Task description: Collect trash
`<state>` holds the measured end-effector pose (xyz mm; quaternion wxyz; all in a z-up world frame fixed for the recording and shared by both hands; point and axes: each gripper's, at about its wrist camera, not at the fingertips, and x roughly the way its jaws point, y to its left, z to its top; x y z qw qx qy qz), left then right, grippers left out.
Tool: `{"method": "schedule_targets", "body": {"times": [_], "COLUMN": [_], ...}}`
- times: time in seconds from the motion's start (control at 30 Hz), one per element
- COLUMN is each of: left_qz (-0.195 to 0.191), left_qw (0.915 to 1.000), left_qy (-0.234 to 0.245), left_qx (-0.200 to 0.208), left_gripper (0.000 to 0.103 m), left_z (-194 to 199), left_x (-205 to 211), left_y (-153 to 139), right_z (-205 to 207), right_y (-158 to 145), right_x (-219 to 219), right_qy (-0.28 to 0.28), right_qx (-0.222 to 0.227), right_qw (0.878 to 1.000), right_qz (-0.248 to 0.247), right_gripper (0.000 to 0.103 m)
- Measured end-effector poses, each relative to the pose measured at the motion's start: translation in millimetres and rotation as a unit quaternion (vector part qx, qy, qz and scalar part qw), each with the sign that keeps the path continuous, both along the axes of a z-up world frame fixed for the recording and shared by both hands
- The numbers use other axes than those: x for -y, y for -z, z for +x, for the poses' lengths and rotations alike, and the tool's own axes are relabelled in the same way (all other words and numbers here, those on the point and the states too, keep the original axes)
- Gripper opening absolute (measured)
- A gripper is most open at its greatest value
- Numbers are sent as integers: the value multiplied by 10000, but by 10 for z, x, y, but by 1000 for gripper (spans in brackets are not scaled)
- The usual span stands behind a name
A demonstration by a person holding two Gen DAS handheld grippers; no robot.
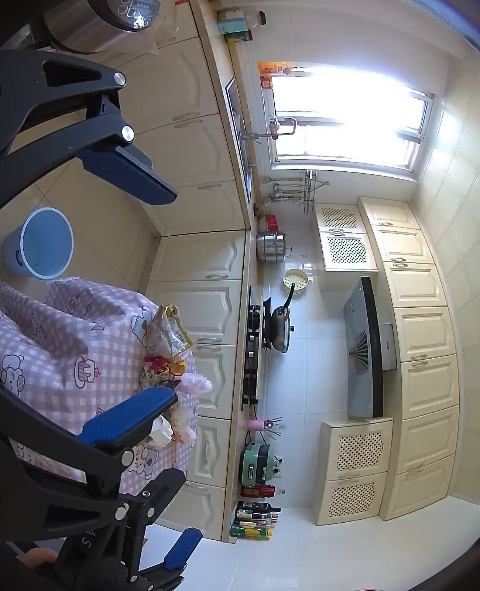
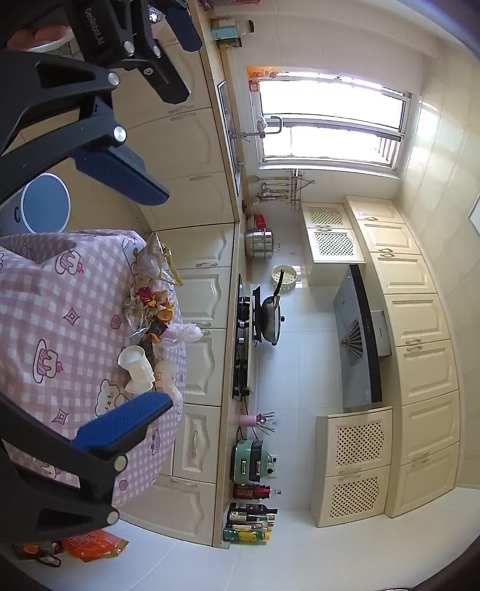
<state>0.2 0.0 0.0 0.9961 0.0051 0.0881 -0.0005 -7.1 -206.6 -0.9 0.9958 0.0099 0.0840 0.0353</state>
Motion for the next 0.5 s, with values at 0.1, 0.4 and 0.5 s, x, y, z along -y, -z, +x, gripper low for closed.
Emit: {"method": "schedule_targets", "body": {"times": [0.1,0.4,0.5], "left_qz": [-18,6,1], "left_qw": [10000,10000,10000], "left_qy": [3,3,6], "left_qx": [20,1,-6], "left_gripper": [95,95,96], "left_z": [-3,0,2], "left_x": [-4,1,0], "left_y": [0,0,0], "right_z": [-11,-34,-17], "right_y": [0,15,18], "right_x": [3,-5,-6], "right_qy": [-7,1,1], "right_qx": [48,56,50], "right_qw": [10000,10000,10000], "right_qz": [17,10,10], "right_gripper": [99,99,99]}}
